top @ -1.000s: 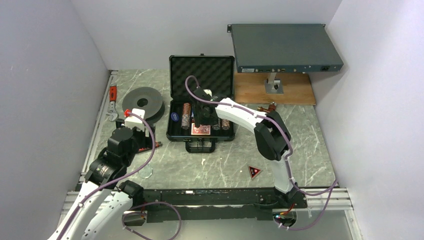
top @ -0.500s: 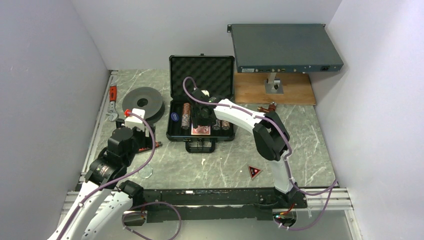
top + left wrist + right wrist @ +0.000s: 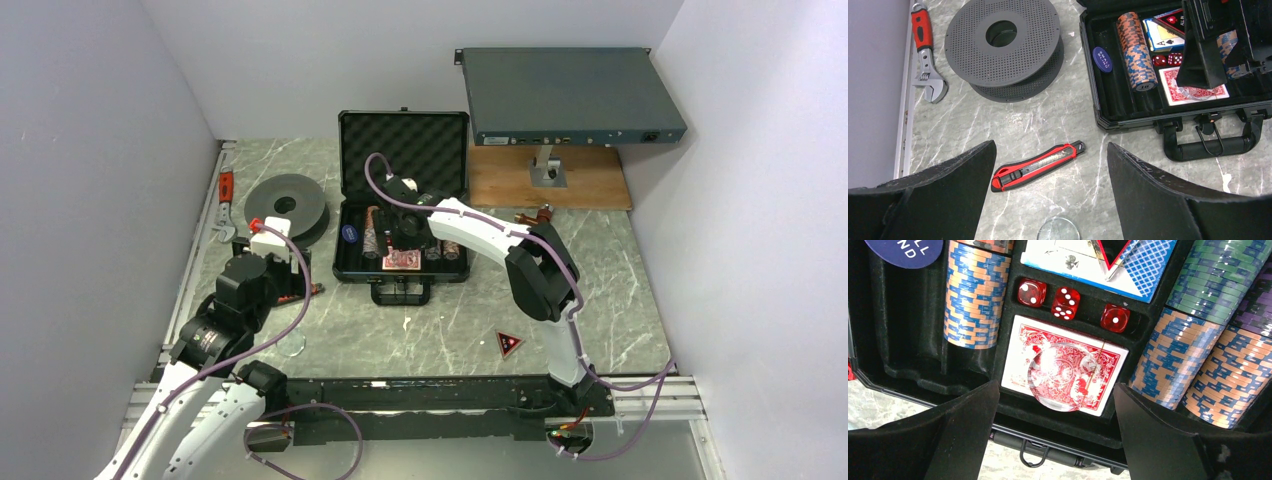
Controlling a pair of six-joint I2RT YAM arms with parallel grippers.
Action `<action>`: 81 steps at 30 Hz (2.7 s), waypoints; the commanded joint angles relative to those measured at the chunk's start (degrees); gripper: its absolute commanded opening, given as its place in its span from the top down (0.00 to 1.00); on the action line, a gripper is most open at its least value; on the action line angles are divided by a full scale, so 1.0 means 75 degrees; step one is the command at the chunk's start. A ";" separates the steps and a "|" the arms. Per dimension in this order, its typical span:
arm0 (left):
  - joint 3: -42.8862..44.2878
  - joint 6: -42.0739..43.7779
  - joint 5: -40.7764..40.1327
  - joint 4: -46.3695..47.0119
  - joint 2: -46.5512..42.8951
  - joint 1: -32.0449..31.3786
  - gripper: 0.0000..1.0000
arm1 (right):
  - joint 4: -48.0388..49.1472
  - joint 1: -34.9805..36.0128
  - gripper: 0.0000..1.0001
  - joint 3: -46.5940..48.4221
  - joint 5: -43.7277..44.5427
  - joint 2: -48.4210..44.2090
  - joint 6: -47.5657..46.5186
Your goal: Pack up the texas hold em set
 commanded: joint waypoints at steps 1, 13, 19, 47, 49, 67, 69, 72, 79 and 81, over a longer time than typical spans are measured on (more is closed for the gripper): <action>0.0007 0.0114 0.0066 0.0280 0.0055 0.0034 0.13 | 0.0139 0.0049 0.12 0.0171 0.0260 -0.0558 -0.0195; 0.0018 0.0101 0.0035 0.0254 0.0113 0.0045 0.13 | 0.0020 -0.0006 0.09 -0.1687 0.1115 -0.3098 -0.0259; 0.0030 0.0104 0.0051 0.0258 0.0127 0.0045 0.13 | -0.0579 -0.0236 0.00 -0.3063 0.1170 -0.4542 0.0704; 0.0043 0.0101 0.0199 0.0258 -0.0024 0.0057 0.13 | -0.2474 -0.2403 0.08 -0.6251 0.0014 -0.6776 0.4770; 0.0042 0.0098 0.0225 0.0265 -0.0044 0.0057 0.13 | -0.2625 -0.2409 0.10 -0.6437 -0.0200 -0.6566 0.5010; 0.0031 0.0098 0.0204 0.0250 -0.0126 0.0057 0.13 | -0.1870 -0.2403 0.03 -0.7883 -0.1093 -0.7179 0.5619; 0.0029 0.0094 0.0199 0.0253 -0.0121 0.0057 0.13 | -0.1710 -0.2403 0.03 -0.8091 -0.1174 -0.7304 0.5756; 0.0030 0.0094 0.0187 0.0259 -0.0111 0.0057 0.13 | -0.1572 -0.2403 0.05 -0.8315 -0.1172 -0.7349 0.5876; 0.0030 0.0093 0.0203 0.0259 -0.0096 0.0057 0.13 | -0.1142 -0.2407 0.11 -0.8563 -0.0983 -0.7312 0.5834; 0.0036 0.0093 0.0208 0.0259 -0.0075 0.0057 0.13 | -0.1082 -0.2404 0.11 -0.8583 -0.0984 -0.7228 0.5803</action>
